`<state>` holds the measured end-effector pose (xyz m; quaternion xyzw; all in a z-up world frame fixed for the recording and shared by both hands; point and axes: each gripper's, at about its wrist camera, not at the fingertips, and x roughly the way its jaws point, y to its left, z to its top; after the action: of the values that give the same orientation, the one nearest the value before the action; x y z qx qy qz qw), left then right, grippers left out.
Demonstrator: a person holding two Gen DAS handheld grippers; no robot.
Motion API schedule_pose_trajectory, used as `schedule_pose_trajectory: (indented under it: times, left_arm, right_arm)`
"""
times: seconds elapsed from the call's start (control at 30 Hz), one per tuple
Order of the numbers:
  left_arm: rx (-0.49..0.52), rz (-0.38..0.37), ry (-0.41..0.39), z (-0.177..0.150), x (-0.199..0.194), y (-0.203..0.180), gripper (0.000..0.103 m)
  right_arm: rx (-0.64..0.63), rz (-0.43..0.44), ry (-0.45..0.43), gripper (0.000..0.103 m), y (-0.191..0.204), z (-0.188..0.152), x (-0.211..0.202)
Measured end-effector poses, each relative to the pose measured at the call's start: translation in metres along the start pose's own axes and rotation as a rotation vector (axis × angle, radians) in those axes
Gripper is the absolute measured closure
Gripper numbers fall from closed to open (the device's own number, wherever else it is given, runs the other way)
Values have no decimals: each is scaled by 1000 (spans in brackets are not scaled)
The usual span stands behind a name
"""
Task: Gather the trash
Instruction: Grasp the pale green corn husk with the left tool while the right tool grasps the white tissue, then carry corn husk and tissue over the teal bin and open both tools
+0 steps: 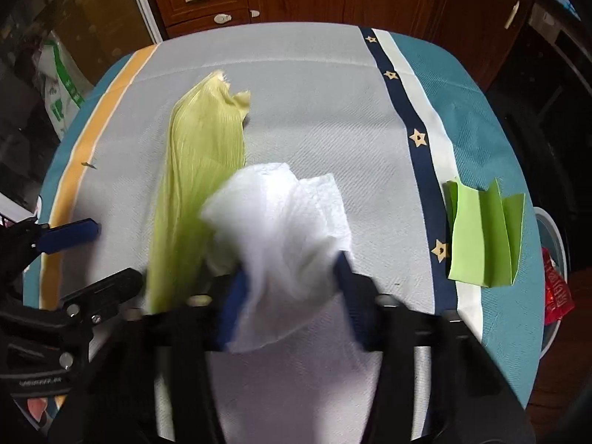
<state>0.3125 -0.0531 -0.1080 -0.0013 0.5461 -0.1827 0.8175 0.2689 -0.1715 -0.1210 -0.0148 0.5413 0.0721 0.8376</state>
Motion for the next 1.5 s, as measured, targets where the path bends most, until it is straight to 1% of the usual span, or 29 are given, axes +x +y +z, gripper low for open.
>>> schedule_pose_trajectory:
  times: [0.03, 0.07, 0.2, 0.3, 0.4, 0.5, 0.57, 0.6, 0.63, 0.67, 0.7, 0.73, 0.77, 0.83, 0.9, 1.03, 1.17, 1.37, 1.5]
  left_arm:
    - [-1, -4, 0, 2, 1, -1, 28]
    - [1, -6, -3, 4, 2, -3, 28]
    - [20, -7, 2, 19, 10, -12, 28]
    - [-5, -11, 18, 34, 23, -14, 27]
    - [-33, -35, 11, 49, 31, -19, 25]
    - [-29, -21, 2, 60, 39, -29, 20]
    - [-22, -18, -23, 62, 41, -36, 21]
    - [-16, -26, -36, 61, 41, -38, 26]
    - [-4, -22, -50, 60, 40, -42, 42]
    - [12, -9, -54, 59, 40, -46, 52]
    - [36, 9, -56, 57, 41, -52, 66]
    - [53, 13, -55, 55, 41, -56, 87]
    - [63, 7, -48, 53, 42, -59, 91]
    - [79, 22, -62, 50, 39, -66, 98]
    - [94, 23, -68, 46, 33, -75, 100]
    - [146, 43, -99, 41, 13, -98, 100]
    - [195, 42, -110, 40, -6, -129, 100]
    - [265, 17, -125, 37, -27, -183, 100]
    - [308, -6, -110, 35, -30, -220, 100]
  right_arm:
    - [17, 14, 5, 86, -4, 0, -1]
    - [42, 40, 10, 87, -13, 1, -4]
    - [108, 76, -4, 87, -37, -1, -15]
    - [155, 96, -5, 87, -54, -3, -18]
    - [183, 111, -2, 87, -66, -5, -19]
    - [199, 122, -3, 87, -76, -9, -19]
    - [208, 129, -8, 87, -79, -12, -20]
    - [211, 133, -11, 87, -82, -13, -22]
    - [214, 137, -12, 87, -84, -14, -22]
    - [217, 141, -13, 87, -87, -15, -23]
    - [222, 145, -16, 87, -91, -17, -23]
    - [227, 149, -17, 87, -92, -18, -23]
    - [231, 153, -18, 87, -94, -19, -23]
    - [243, 164, -22, 87, -100, -22, -25]
    - [253, 173, -27, 87, -104, -27, -29]
    - [270, 192, -49, 87, -114, -36, -42]
    - [297, 206, -87, 87, -129, -45, -62]
    - [367, 211, -160, 87, -166, -68, -98]
    - [428, 199, -209, 87, -201, -92, -121]
